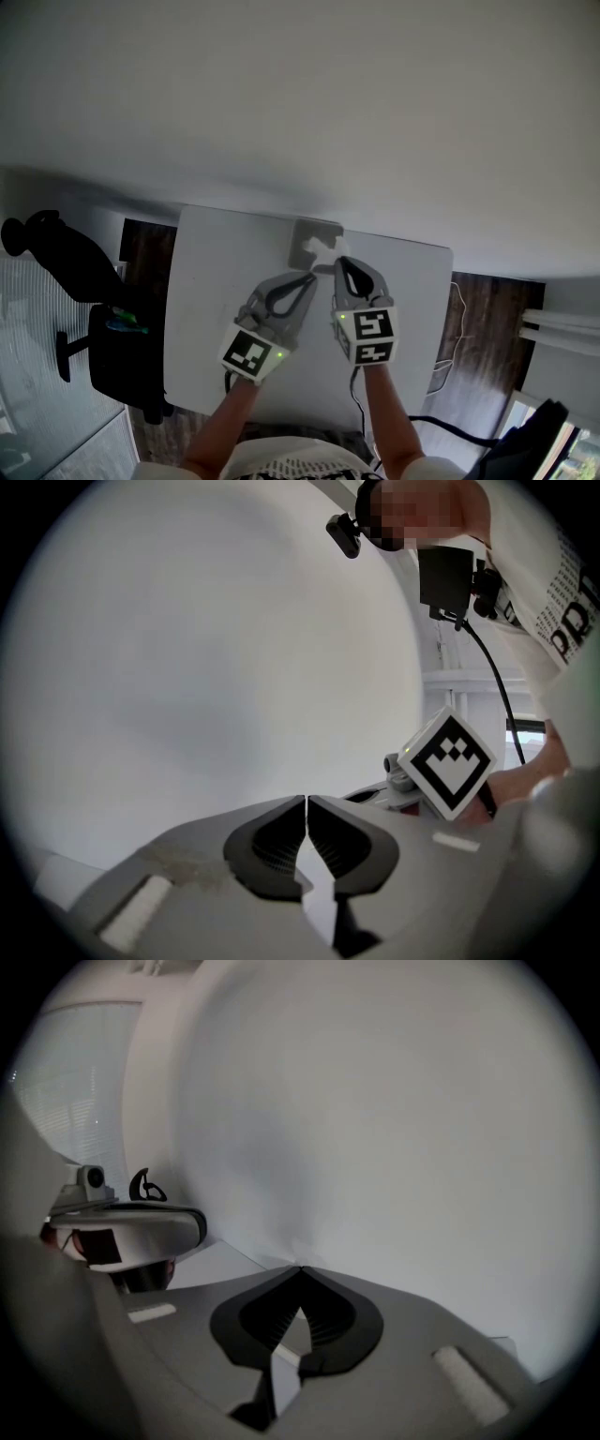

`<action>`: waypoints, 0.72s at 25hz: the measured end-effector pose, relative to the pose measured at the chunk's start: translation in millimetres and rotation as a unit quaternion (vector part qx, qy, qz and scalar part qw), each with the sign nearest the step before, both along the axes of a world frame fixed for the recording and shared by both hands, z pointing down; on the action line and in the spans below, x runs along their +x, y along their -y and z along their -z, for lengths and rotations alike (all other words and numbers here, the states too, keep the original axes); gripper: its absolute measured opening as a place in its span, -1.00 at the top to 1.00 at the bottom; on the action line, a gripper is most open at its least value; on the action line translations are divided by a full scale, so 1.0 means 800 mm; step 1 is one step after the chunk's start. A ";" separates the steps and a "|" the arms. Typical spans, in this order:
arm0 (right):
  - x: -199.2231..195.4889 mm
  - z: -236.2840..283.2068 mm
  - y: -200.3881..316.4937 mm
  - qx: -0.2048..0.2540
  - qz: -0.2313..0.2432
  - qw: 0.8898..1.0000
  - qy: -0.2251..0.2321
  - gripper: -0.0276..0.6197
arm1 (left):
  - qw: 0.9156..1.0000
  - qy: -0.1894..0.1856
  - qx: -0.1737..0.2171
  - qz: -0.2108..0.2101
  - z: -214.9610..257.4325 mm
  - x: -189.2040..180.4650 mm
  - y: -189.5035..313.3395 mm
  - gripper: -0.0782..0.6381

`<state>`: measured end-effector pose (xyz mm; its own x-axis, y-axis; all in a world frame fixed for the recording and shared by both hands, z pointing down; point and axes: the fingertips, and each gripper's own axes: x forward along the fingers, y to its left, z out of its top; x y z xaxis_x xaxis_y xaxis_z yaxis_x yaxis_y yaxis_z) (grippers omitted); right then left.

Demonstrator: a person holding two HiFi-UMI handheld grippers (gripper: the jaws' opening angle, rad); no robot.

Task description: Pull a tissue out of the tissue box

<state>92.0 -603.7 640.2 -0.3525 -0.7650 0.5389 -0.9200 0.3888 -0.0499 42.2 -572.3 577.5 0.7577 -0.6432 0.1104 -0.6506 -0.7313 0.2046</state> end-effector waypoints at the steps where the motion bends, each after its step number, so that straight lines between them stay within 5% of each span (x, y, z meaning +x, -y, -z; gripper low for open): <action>1: -0.001 0.009 -0.005 0.003 0.000 1.000 0.005 0.89 | 1.000 0.000 0.003 0.000 0.006 0.000 -0.004 0.79; 18: -0.009 0.165 -0.132 0.058 0.008 0.997 0.044 0.89 | 0.999 0.017 0.035 -0.039 0.108 0.004 -0.131 0.79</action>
